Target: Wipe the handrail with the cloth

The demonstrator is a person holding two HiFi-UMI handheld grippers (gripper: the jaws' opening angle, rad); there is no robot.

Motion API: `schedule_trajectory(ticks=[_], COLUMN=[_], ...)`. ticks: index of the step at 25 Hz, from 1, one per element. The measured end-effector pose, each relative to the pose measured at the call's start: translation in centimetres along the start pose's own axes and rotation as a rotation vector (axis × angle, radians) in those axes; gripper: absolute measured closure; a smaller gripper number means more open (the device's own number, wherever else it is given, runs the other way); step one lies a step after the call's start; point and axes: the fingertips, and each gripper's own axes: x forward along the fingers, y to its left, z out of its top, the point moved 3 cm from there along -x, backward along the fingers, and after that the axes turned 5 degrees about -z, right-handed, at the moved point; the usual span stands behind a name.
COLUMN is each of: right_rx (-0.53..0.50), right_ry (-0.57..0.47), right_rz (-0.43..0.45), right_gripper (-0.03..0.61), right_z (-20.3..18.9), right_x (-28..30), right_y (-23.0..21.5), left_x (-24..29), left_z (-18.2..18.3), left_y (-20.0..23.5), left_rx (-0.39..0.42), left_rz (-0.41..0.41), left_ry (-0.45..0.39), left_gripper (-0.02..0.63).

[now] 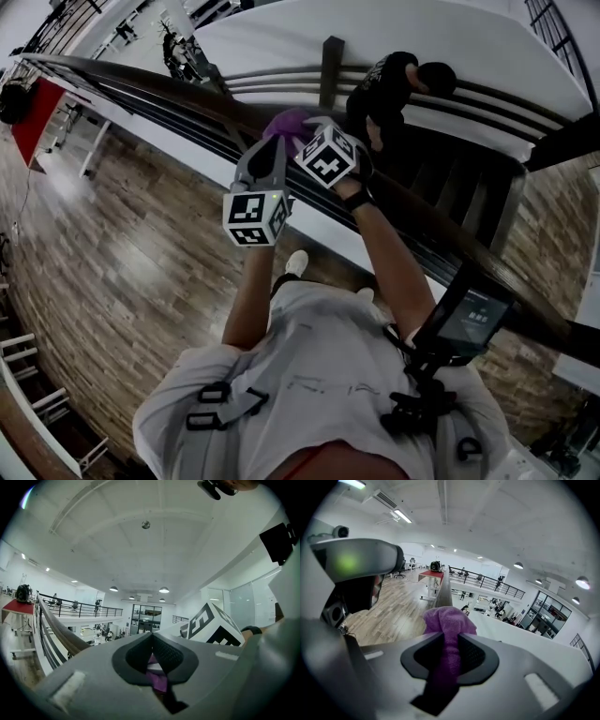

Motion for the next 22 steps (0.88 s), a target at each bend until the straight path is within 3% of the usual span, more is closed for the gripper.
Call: schedule_trajectory(ticks=[11, 22], right_rx=[0.056, 0.16], right_ry=[0.025, 0.057], right_rz=[-0.07, -0.203], right_gripper=[0.482, 0.483], right_z=[-4.4, -9.8], right_x=[-4.4, -9.5], right_y=[-1.6, -3.0], left_x=[2.5, 4.6], left_z=[1.4, -0.2], left_y=[-4.5, -9.7], left_rx=[0.033, 0.062], left_rz=[-0.113, -0.267], left_ry=[-0.015, 0.041], left_gripper=[0.615, 0.615])
